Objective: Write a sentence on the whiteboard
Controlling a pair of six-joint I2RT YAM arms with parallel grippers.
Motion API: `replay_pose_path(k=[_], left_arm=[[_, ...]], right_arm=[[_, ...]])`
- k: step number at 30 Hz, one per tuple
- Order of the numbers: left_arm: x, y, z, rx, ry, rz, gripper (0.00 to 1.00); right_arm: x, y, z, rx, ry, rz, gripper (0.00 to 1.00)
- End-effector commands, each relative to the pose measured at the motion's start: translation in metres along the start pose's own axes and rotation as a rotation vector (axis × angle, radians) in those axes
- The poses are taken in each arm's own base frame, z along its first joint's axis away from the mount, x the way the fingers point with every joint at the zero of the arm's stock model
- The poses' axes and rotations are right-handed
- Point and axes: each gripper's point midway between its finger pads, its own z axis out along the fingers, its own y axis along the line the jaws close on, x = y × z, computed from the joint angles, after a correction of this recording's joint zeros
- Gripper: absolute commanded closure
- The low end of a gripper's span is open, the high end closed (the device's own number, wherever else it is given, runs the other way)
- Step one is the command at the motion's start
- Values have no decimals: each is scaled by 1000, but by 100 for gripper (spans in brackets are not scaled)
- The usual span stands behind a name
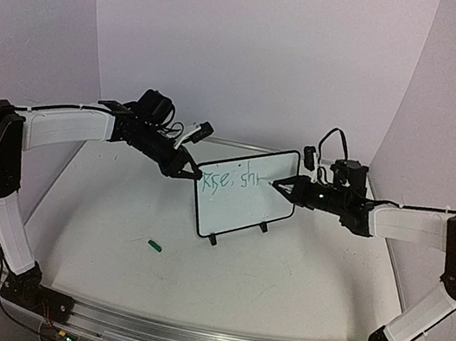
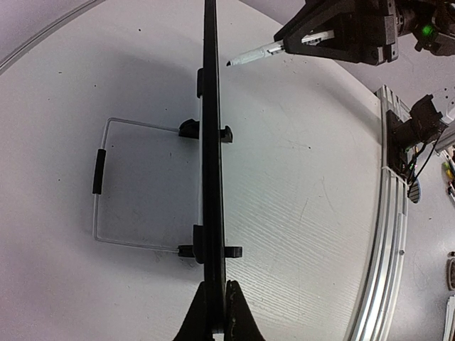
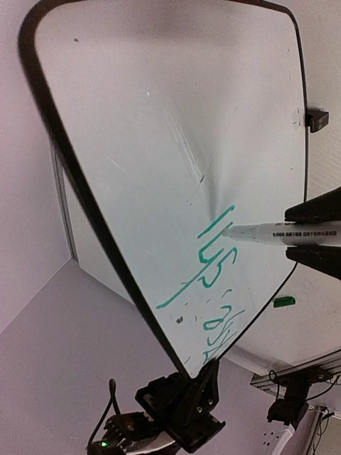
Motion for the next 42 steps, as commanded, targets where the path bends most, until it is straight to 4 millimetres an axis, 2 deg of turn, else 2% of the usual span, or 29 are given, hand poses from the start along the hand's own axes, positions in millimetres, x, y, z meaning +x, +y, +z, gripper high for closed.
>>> replay_pose_path(k=[1,11,28,32,36,39,42], left_arm=[[32,5,14,-19,116,-12,100],[33,5,15,-21,119,-12,100],[33,5,15,-20,121,-10,100],[34,5,16,-20,124,-12,100],[33,5,16,-21,122,-10,100],[33,5,16,-19,122,-11,100],[33,5,16,-19,122,-10,100]], right_arm=[[-26,22,-10,-49,-76,-47,100],[-36,21,2,-56,-85,-56,100],[-37,14,12,-44,-85,-53,100],[-37,16,8,-43,-93,-55,100],[-40,21,-5,-36,-119,-63,100],[-40,20,-13,-19,-136,-64,100],[-36,16,-13,-7,-130,-57,100]])
